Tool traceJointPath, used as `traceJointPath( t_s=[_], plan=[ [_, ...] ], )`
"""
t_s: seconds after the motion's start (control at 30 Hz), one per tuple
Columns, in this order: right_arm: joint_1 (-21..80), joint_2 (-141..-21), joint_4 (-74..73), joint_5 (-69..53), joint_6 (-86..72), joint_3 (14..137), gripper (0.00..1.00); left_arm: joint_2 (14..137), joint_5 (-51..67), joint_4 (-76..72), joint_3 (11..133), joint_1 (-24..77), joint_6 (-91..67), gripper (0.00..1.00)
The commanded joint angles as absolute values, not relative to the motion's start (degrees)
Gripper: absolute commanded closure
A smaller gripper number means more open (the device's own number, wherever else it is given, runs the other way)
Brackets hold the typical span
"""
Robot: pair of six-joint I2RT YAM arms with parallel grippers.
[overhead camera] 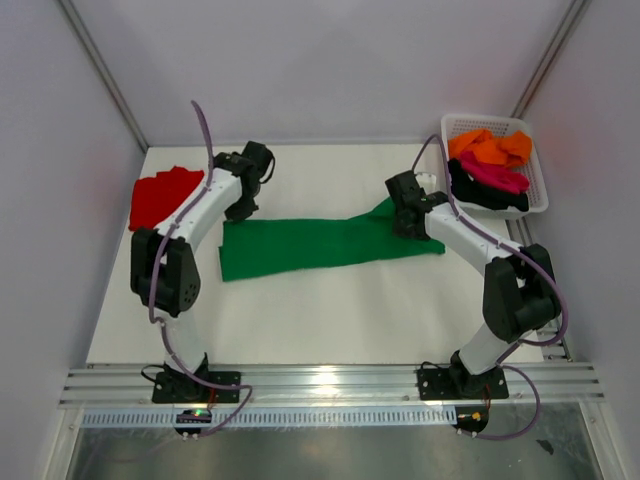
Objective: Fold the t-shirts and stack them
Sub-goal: Fold the other side of the tshirt into a rectangle
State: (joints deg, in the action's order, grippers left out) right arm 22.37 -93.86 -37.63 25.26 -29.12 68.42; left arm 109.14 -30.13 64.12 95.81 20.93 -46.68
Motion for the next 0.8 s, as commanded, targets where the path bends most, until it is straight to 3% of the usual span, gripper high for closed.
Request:
traceJointPath(
  t_s=[0.0, 0.43, 0.77],
  plan=[
    [22.3, -93.2, -35.4, 25.1, -30.3, 68.1, 0.51, 106.8, -37.5, 69.8, 98.0, 20.5, -46.9, 1.00],
    [22.2, -91.7, -35.4, 26.7, -28.6, 67.1, 0.51, 122.0, -39.6, 74.3, 94.1, 19.5, -52.5, 1.00],
    [22.2, -89.6, -35.2, 27.2, -28.3, 64.0, 0.51, 123.6, -41.0, 72.2, 94.0, 19.4, -54.7, 1.00]
  ],
)
